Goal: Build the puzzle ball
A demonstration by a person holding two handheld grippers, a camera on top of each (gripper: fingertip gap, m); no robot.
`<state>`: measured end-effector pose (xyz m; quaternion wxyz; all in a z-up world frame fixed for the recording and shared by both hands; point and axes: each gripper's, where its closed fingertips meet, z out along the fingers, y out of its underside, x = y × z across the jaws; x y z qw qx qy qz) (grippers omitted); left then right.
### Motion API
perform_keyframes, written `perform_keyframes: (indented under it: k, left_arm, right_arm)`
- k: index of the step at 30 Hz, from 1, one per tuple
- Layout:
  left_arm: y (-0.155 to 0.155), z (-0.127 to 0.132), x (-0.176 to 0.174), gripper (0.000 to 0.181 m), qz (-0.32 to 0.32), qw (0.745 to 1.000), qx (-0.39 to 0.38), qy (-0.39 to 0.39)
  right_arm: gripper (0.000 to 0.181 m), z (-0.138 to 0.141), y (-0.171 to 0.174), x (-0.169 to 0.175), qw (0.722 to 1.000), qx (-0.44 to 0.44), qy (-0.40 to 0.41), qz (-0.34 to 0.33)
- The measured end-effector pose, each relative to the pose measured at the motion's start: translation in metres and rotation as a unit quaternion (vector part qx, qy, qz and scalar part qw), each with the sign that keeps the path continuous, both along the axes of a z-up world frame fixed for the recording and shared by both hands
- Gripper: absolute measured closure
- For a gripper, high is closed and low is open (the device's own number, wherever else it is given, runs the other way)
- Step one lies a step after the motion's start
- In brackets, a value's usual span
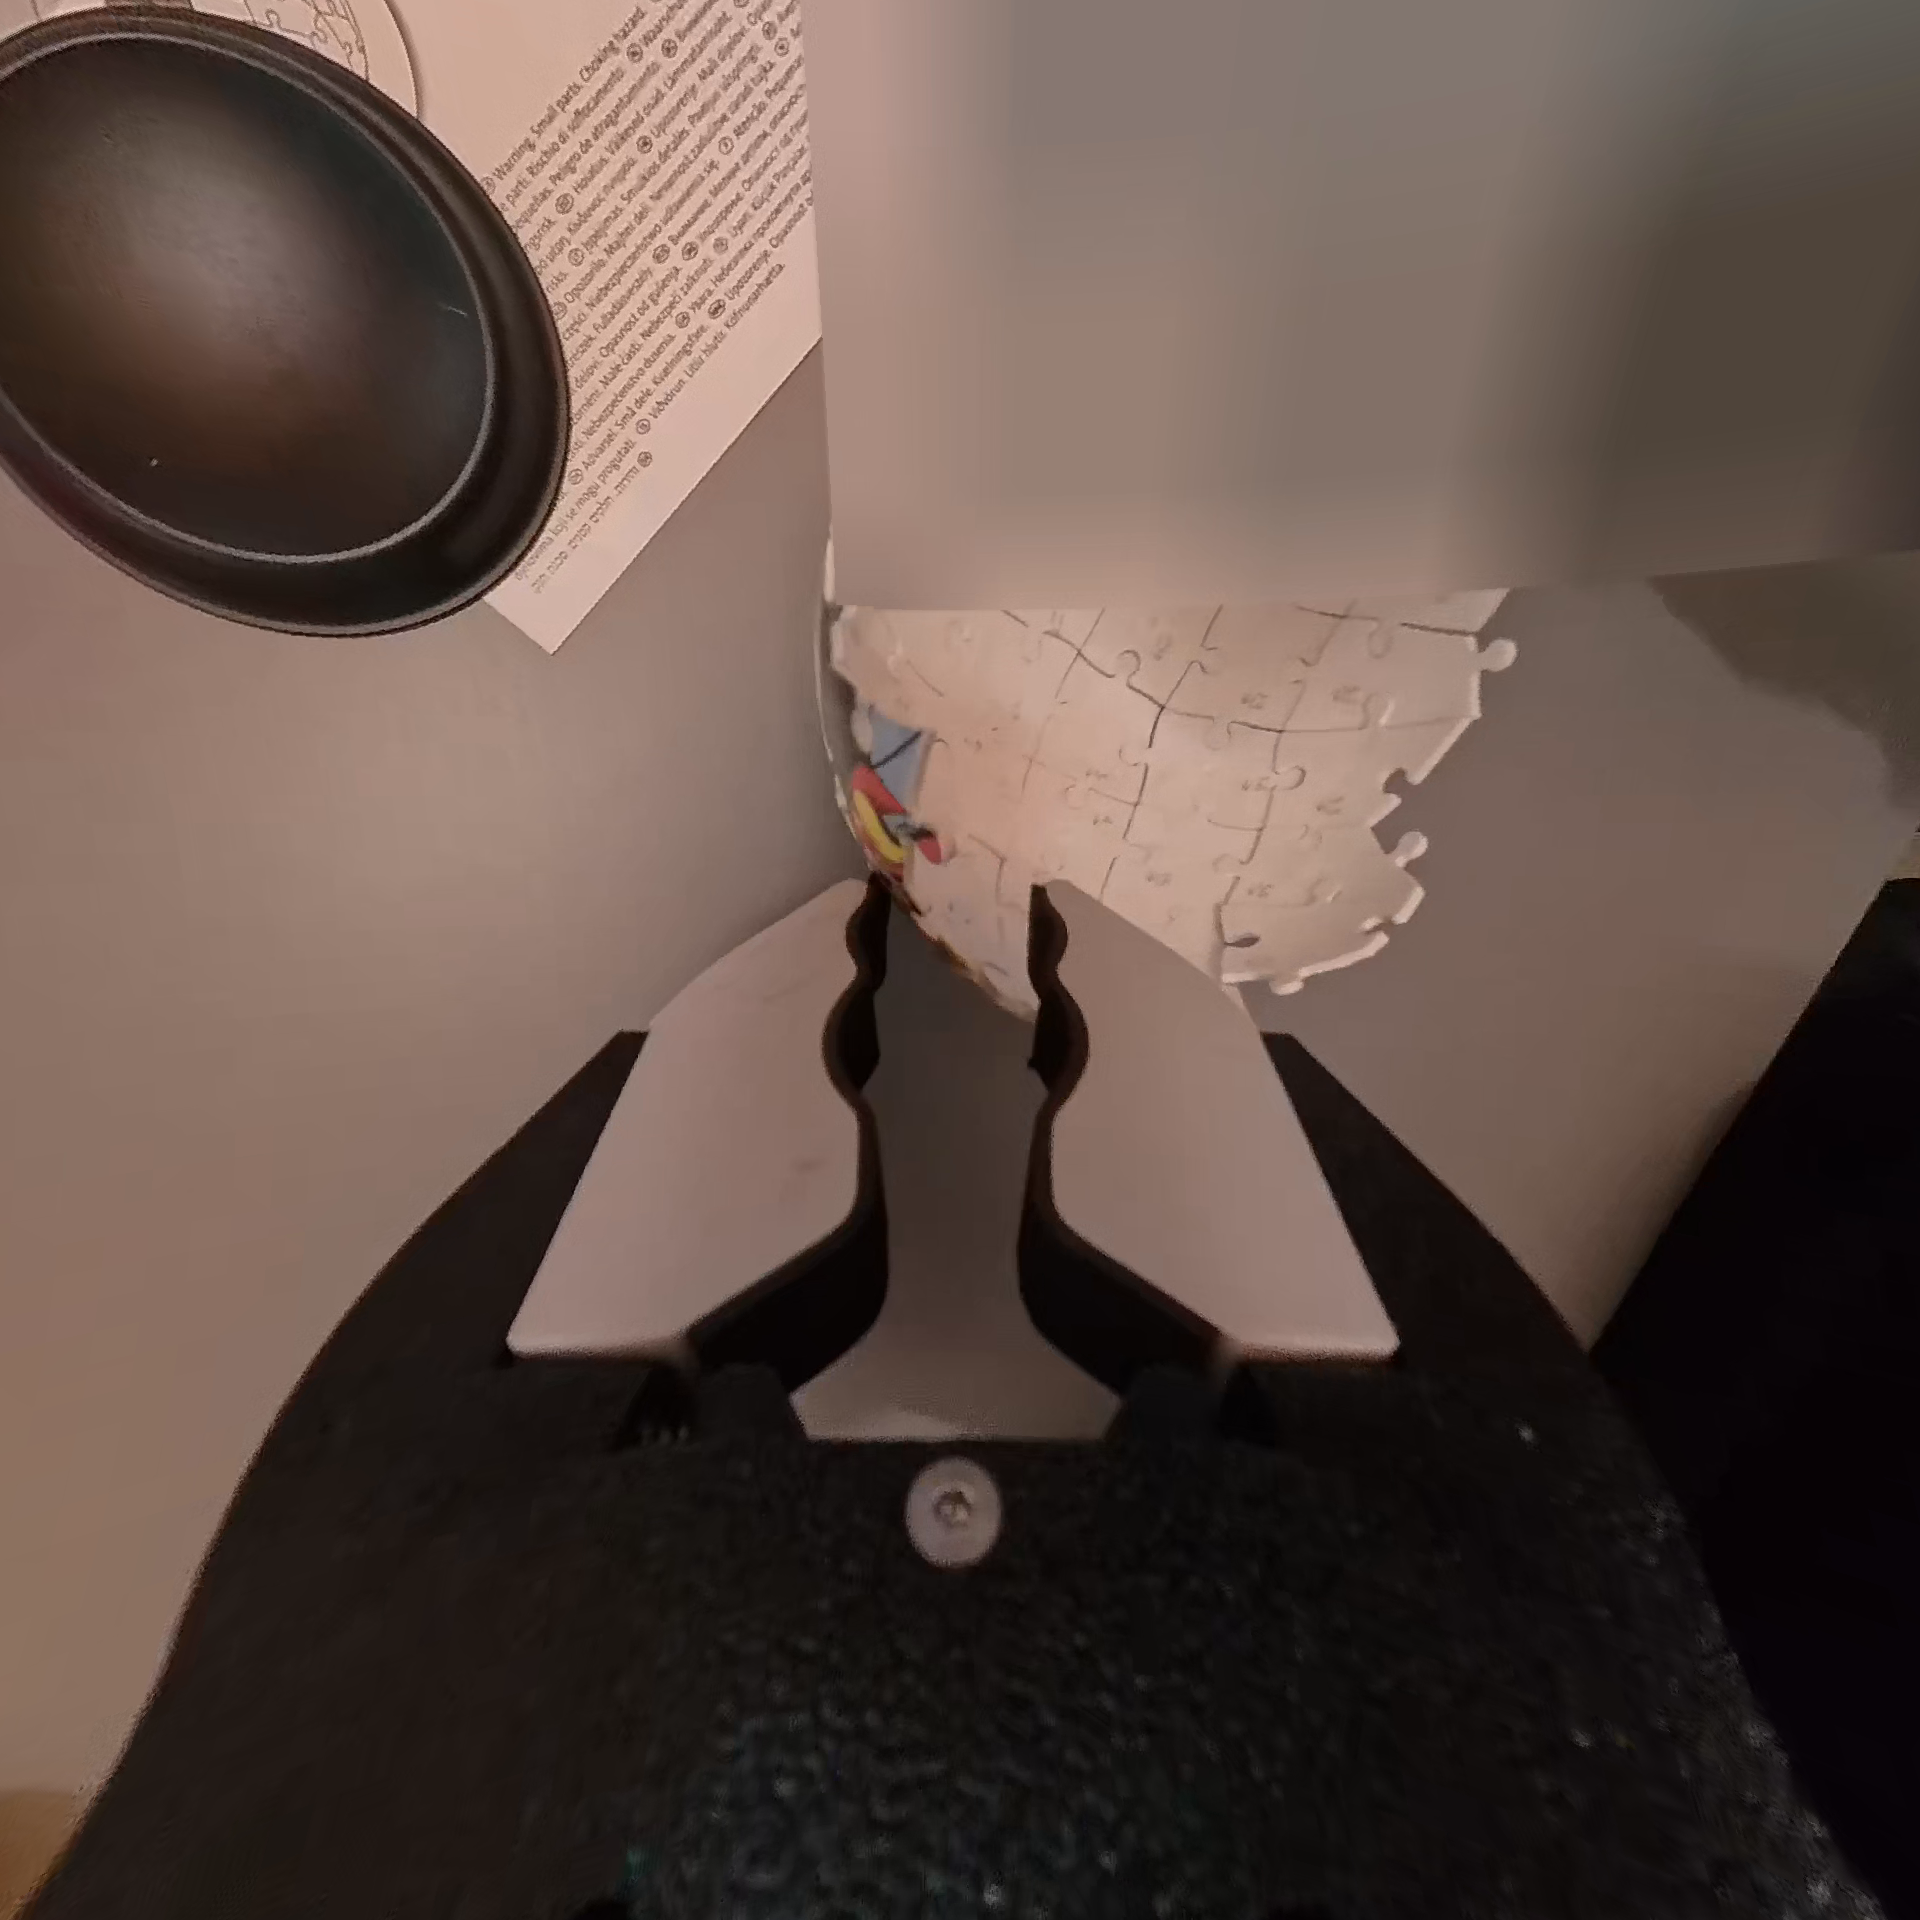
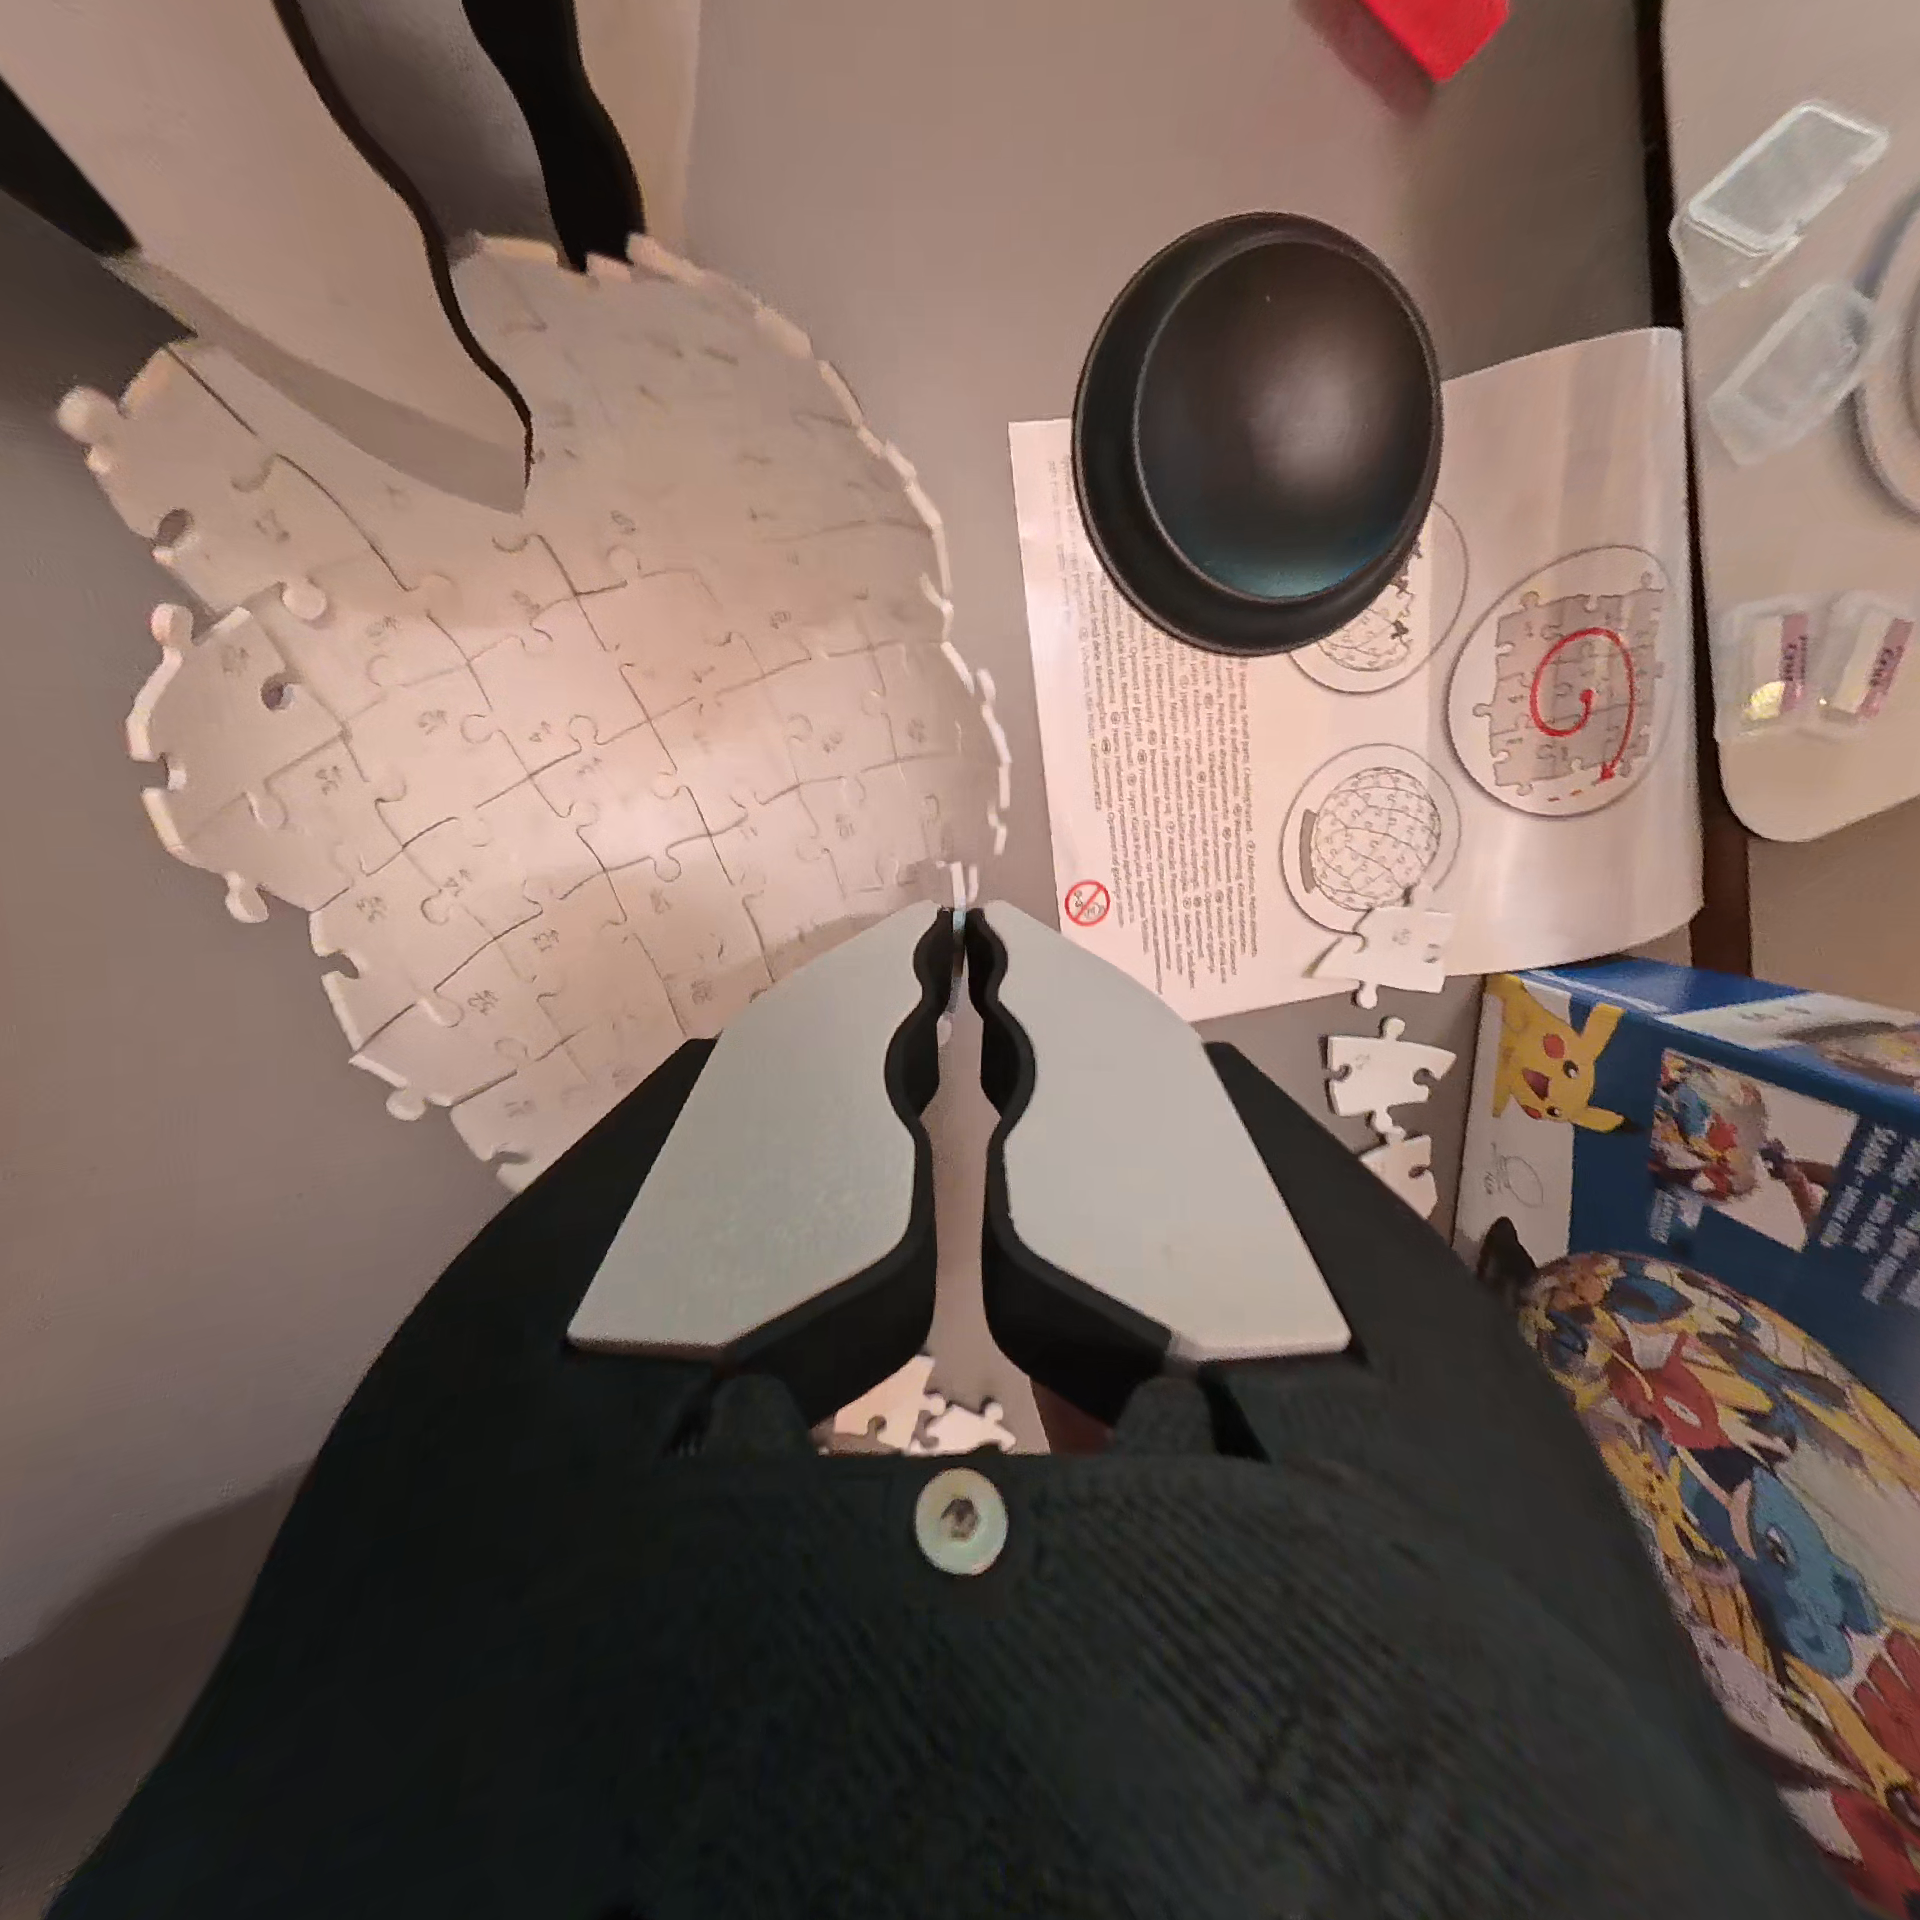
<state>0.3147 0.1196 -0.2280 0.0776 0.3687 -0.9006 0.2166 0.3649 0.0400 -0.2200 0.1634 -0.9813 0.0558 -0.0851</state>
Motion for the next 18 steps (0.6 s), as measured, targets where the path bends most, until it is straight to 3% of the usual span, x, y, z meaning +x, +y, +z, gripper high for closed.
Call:
perform_keyframes:
  k: [7, 11, 15, 18]
  left_arm:
    - [0.004, 0.017, 0.004, 0.155, -0.002, 0.999, -0.046, -0.01]
    - [0.007, 0.039, 0.021, 0.151, -0.013, 0.996, -0.064, -0.064]
    - [-0.014, 0.067, 0.048, 0.16, -0.08, 0.976, -0.138, -0.146]
    - [-0.027, 0.074, 0.063, 0.166, -0.136, 0.96, -0.155, -0.189]
  right_arm:
    - [0.179, -0.001, 0.0, 0.005, 1.0, 0.0, 0.009, -0.003]
    - [0.179, 0.001, 0.002, 0.004, 1.0, 0.015, 0.025, 0.006]
    - [0.179, 0.016, 0.008, 0.003, 0.997, 0.059, 0.033, 0.023]
    - [0.179, 0.034, 0.01, 0.002, 0.994, 0.097, 0.025, 0.037]
